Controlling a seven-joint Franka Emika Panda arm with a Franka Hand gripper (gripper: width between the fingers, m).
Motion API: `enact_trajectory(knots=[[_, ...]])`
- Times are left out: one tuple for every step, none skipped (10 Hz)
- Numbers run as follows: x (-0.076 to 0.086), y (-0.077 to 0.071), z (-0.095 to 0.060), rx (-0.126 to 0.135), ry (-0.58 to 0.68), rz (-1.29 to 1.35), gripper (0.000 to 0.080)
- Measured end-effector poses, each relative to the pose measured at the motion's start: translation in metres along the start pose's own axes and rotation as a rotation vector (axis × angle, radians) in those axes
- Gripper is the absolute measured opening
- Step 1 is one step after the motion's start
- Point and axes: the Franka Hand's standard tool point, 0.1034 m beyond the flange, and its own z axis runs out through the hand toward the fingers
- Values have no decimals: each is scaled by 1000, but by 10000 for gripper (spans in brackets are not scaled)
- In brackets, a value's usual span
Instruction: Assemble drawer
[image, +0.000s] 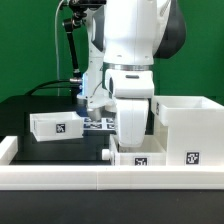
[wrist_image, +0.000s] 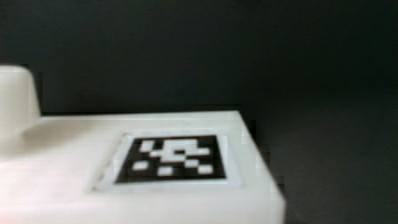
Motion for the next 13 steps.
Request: enact_trajectory(knots=[[0,2,-1,-3,-6,-7,42],[-1,2,-1,-3,-6,-5,42],[-1,2,-1,-3,-6,-4,42],[-1,2,-1,-3,-6,-4,42],[-1,2,-1,-3,-6,-2,42],[1,3,-1,-3,-5,11,42],[2,3,-1,-4,-5,14,42],[2,3,-1,-4,-5,17,42],[2,3,-1,-4,-5,21,42],[3,3,-1,-4,-4,25,42],[5,3,-1,-6,-4,27,42],[5,4,0,-10,-4,25,42],[3,4,0,-19,-2,28,42]])
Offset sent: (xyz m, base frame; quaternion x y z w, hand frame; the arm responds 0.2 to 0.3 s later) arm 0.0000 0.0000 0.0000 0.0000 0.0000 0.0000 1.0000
